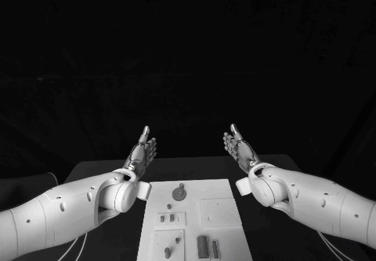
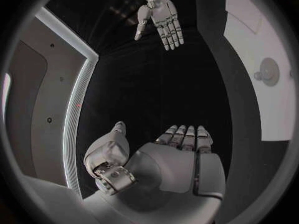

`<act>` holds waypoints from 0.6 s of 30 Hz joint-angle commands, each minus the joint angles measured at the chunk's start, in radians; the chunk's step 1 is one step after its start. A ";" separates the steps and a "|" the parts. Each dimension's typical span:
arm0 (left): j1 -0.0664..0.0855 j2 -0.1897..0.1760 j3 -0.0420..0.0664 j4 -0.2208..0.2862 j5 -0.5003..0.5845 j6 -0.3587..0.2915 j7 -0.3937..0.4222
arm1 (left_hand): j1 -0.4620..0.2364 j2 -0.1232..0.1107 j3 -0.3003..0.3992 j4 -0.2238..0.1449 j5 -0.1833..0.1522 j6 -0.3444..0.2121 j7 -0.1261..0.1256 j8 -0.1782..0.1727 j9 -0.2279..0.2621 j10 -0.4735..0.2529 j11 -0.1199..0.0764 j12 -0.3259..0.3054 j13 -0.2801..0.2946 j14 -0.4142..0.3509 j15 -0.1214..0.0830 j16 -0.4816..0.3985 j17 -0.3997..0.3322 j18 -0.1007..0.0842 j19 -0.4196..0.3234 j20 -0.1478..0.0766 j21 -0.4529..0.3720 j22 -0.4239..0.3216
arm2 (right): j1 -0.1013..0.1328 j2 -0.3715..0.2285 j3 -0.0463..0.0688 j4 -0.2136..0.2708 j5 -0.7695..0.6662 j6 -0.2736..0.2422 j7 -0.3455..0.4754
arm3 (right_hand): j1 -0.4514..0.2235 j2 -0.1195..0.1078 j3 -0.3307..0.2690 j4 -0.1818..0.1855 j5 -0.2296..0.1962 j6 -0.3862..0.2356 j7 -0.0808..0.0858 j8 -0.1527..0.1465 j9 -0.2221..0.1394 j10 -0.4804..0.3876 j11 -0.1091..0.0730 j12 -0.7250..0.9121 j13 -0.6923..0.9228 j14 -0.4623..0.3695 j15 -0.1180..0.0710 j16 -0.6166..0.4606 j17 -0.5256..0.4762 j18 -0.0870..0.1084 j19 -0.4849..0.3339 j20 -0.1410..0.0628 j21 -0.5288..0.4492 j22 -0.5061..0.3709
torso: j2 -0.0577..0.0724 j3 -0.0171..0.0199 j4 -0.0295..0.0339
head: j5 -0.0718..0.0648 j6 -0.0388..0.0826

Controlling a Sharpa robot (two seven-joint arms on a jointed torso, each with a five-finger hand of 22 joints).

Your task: Assemble the parts on the task board

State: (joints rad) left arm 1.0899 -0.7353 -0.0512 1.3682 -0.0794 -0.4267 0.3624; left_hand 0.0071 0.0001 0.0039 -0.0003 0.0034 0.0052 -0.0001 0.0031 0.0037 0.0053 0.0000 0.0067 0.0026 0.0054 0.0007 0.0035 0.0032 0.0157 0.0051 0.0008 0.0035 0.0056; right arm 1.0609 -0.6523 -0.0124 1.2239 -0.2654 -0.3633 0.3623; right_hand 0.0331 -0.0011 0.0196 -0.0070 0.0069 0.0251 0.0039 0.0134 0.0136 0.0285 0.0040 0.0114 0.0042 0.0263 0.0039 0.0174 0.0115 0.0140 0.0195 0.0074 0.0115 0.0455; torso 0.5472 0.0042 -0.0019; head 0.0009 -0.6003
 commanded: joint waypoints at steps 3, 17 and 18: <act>-0.024 -0.027 0.030 0.124 0.063 -0.266 0.127 | -0.007 0.000 -0.004 0.000 -0.003 -0.005 0.000 -0.003 -0.004 -0.005 0.000 -0.007 -0.003 -0.005 -0.001 -0.003 -0.003 -0.016 -0.005 -0.001 -0.003 -0.006 | -0.006 -0.058 0.006 0.163 0.167 -0.254 0.107 | -0.033 0.001 -0.020 0.007 -0.007 -0.025 -0.004 -0.013 -0.014 -0.029 -0.004 -0.011 -0.004 -0.026 -0.004 -0.017 -0.011 -0.014 -0.019 -0.007 -0.011 -0.046 | -0.003 -0.0042 0.0019 | -0.001 0.000; -0.040 -0.045 0.051 0.202 0.079 -0.343 0.158 | -0.007 0.000 -0.004 0.000 -0.003 -0.005 0.000 -0.003 -0.004 -0.005 0.000 -0.007 -0.003 -0.005 -0.001 -0.003 -0.003 -0.016 -0.005 -0.001 -0.003 -0.006 | -0.011 -0.128 0.012 0.346 0.265 -0.407 0.158 | -0.033 0.001 -0.020 0.007 -0.007 -0.025 -0.004 -0.013 -0.014 -0.029 -0.004 -0.011 -0.004 -0.026 -0.004 -0.017 -0.011 -0.014 -0.019 -0.007 -0.011 -0.046 | -0.003 -0.0042 0.0019 | -0.001 0.000; -0.040 -0.045 0.051 0.202 0.079 -0.343 0.158 | -0.007 0.000 -0.004 0.000 -0.003 -0.005 0.000 -0.003 -0.004 -0.005 0.000 -0.007 -0.003 -0.005 -0.001 -0.003 -0.003 -0.016 -0.005 -0.001 -0.003 -0.006 | -0.011 -0.128 0.012 0.346 0.265 -0.407 0.158 | -0.033 0.001 -0.020 0.007 -0.007 -0.025 -0.004 -0.013 -0.014 -0.029 -0.004 -0.011 -0.004 -0.026 -0.004 -0.017 -0.011 -0.014 -0.019 -0.007 -0.011 -0.046 | -0.003 -0.0042 0.0019 | -0.001 0.000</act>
State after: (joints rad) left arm 1.0500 -0.7806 -0.0013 1.5667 -0.0099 -0.7339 0.4858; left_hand 0.0074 0.0004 0.0039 -0.0003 0.0034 0.0051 -0.0002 0.0030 0.0010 0.0053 0.0000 0.0067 0.0010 0.0035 0.0001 0.0035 0.0010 0.0156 0.0036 -0.0002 0.0035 0.0009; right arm 1.0506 -0.7794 -0.0008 1.5674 -0.0327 -0.7231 0.4816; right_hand 0.0056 0.0002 0.0045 -0.0001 0.0069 0.0043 -0.0001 0.0035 0.0009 0.0037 -0.0001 0.0035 0.0009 0.0046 0.0005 0.0034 0.0008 0.0140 0.0052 0.0002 0.0035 0.0008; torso 0.5443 0.0000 0.0000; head 0.0000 -0.5999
